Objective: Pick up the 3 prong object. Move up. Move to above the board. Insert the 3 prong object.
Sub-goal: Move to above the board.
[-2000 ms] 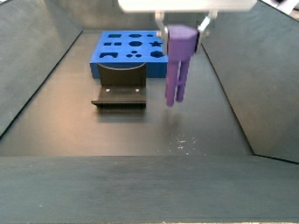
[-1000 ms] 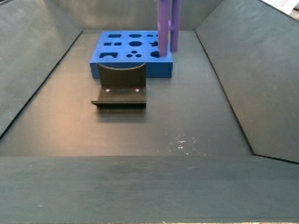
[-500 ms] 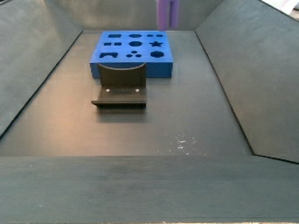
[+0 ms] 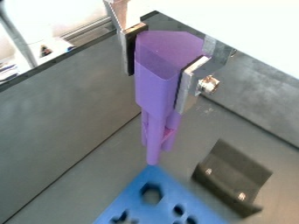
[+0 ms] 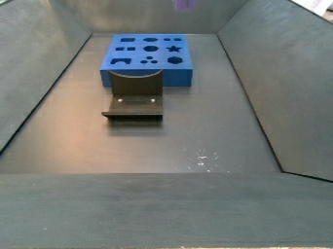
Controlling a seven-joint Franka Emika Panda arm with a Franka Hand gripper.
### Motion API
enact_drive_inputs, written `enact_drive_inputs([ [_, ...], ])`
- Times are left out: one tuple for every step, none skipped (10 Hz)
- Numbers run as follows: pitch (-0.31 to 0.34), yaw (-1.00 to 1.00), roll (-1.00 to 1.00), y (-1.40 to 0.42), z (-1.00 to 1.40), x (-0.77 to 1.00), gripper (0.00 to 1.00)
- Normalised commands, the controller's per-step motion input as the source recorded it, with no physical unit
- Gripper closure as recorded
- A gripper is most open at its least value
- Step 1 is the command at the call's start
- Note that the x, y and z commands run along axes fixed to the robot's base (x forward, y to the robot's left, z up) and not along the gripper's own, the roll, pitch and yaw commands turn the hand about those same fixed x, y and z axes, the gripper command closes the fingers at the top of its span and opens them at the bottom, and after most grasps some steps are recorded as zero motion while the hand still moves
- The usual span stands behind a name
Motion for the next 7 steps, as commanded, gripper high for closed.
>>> enact_drive_inputs([
  [0.025,0.00,0.03,-1.00,0.15,-0.05,1.00],
  [0.044,0.00,0.01,-1.00,0.16,-0.05,1.00],
  [0.060,0.00,0.01,-1.00,0.17,-0.04,1.00],
  [0.079,0.01,0.01,-1.00,0.17,-0.02,1.00],
  [0.102,0.01,0.00,-0.78,0.14,0.01,1.00],
  [0.124,0.01,0.00,-0.44,0.09,0.04,1.00],
  [0.121,0.01,0.00,-0.27,0.06,0.05,1.00],
])
